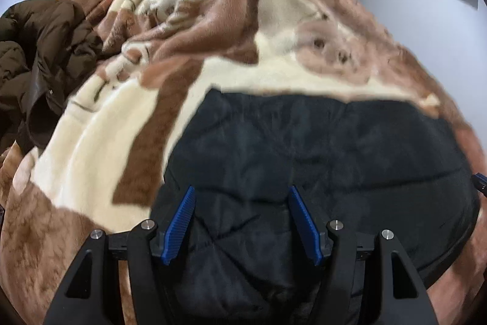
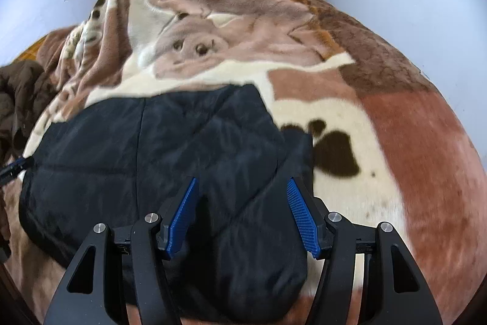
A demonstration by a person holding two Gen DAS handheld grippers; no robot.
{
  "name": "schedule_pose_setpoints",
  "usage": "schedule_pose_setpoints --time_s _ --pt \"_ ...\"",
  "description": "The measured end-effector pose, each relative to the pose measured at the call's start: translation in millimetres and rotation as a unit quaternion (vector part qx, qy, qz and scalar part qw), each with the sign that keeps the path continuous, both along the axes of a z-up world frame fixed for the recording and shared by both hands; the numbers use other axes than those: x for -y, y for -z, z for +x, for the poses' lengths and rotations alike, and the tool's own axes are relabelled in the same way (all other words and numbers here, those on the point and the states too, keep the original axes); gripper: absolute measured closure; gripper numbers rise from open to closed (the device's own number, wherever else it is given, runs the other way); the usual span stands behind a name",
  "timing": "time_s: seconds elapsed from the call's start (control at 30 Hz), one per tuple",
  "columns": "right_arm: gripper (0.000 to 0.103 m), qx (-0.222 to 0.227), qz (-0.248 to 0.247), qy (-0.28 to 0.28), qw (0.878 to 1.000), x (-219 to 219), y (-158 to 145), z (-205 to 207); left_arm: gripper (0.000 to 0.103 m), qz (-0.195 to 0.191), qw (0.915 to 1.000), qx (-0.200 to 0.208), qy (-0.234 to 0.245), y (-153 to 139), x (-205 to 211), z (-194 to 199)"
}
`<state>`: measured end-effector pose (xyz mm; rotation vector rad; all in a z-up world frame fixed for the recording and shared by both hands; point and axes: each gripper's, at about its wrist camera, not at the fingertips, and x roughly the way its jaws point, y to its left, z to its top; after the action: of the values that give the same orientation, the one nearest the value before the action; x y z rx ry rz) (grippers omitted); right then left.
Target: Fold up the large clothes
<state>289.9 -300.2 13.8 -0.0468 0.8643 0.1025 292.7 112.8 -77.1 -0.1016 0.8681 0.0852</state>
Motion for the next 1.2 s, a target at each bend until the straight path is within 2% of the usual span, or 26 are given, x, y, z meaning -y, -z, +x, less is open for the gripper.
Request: schedule_pose_setpoints --time_s 0.1,0.37,0.7,0.83,0.93,1.03,1.2 --pt "0.043 -0.018 0.003 0.004 1.0 4 17 6 0.037 -0.014 0.9998 -0.01 -0.007 12 -1 6" --pt "0.042 -0.019 -0.002 0.004 1.0 2 22 7 0.037 -0.01 0.9999 -0.006 -0.006 14 4 4" --pt "0.042 -0.012 0.004 0.01 1.0 4 3 -6 0.037 -0.009 0.9998 -0.007 -0.017 0 5 -10" --pt "0.041 0.006 0.018 0.006 1.0 4 -11 -22 0.037 -0.011 0.9997 0.013 -0.015 -13 5 -26" --pt "0.041 0.001 0.013 0.007 1.0 6 -4 -25 0.037 0.004 0.9997 0.011 -0.02 -7 1 -31" --pt "0.041 -0.031 0.016 0.022 0.999 13 14 -17 0.037 -0.024 0.9986 -0.022 -0.041 12 -15 -26" --pt "0.04 -0.026 0.036 0.025 0.999 21 11 -16 0.037 -0.055 0.996 -0.004 -0.07 8 -42 -33"
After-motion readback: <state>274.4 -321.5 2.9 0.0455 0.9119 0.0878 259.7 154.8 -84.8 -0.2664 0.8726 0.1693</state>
